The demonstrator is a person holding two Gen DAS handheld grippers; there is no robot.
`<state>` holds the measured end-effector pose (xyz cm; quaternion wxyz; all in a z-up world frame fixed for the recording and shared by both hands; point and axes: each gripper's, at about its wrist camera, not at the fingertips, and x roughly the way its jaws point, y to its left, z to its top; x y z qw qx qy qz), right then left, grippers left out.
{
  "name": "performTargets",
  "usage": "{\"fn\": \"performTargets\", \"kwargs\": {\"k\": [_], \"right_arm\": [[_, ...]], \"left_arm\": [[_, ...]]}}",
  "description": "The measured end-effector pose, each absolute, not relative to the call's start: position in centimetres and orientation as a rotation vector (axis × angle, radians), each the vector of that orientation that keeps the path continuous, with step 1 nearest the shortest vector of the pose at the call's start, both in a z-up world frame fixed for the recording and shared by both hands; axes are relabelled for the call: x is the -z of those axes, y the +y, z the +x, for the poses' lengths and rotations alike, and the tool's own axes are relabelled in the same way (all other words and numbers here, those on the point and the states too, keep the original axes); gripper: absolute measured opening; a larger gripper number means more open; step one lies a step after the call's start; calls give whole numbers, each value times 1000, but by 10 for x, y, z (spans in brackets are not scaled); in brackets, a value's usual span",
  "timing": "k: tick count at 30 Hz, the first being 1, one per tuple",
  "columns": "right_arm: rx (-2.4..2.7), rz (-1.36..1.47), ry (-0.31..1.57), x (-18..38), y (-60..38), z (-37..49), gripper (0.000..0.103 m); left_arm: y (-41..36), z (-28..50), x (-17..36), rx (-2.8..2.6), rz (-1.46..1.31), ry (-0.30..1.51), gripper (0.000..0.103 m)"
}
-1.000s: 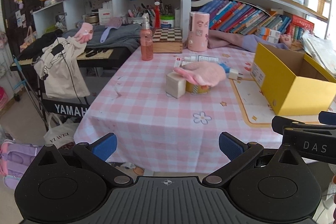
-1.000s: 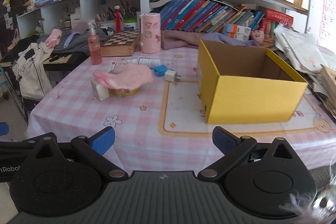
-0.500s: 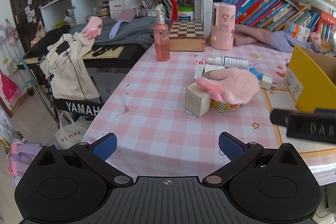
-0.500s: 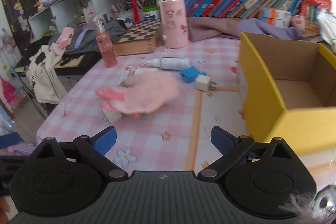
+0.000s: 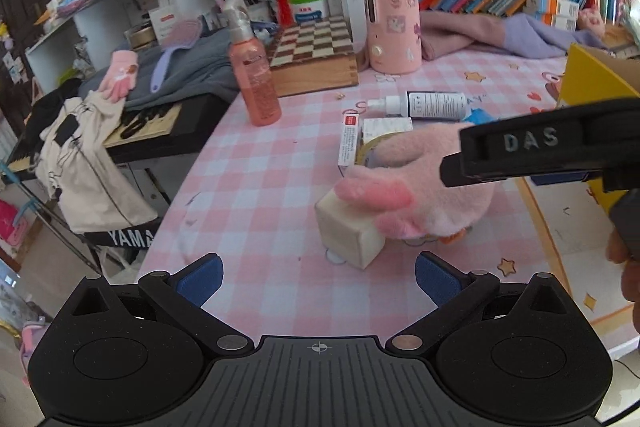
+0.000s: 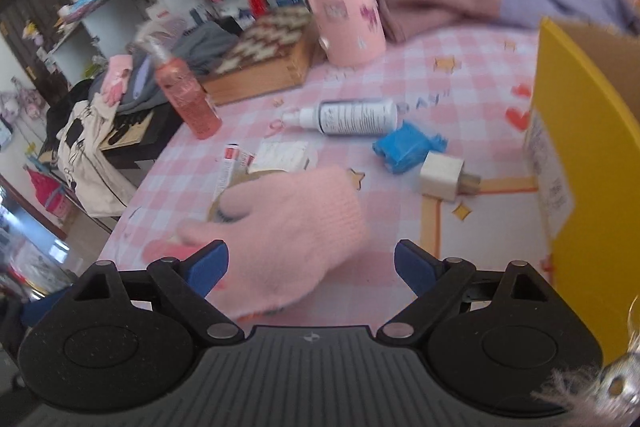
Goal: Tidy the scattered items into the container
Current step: 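Grasp the pink glove with the right tool while the left tool grasps the white cube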
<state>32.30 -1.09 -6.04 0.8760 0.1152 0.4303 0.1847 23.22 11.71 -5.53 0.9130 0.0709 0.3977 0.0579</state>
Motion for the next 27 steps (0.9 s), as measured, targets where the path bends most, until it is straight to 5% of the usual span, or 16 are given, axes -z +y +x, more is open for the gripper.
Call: {"fn": "performTargets", "kwargs": {"k": [4,10,14,23,25,27], "right_arm": [[-405,249,942,69,-7,339,85],[-444,266,946,67,-11,348,44],[-467,276,892,55,-19,338,34],[-368,236,647,8,-43,311,31],[-342,237,649,6,-46,309,31],[-322,239,658,6,-48,305,31]], "left_arm": [[114,249,63,-112,155,841,102],[111,262,69,-86,156,851,102],[111,267,71,-77,149,843,102],[108,281,78,-31,162,828,94],[109,282,79,-23,164,829,89],[111,282,82,-12,157,838,74]]}}
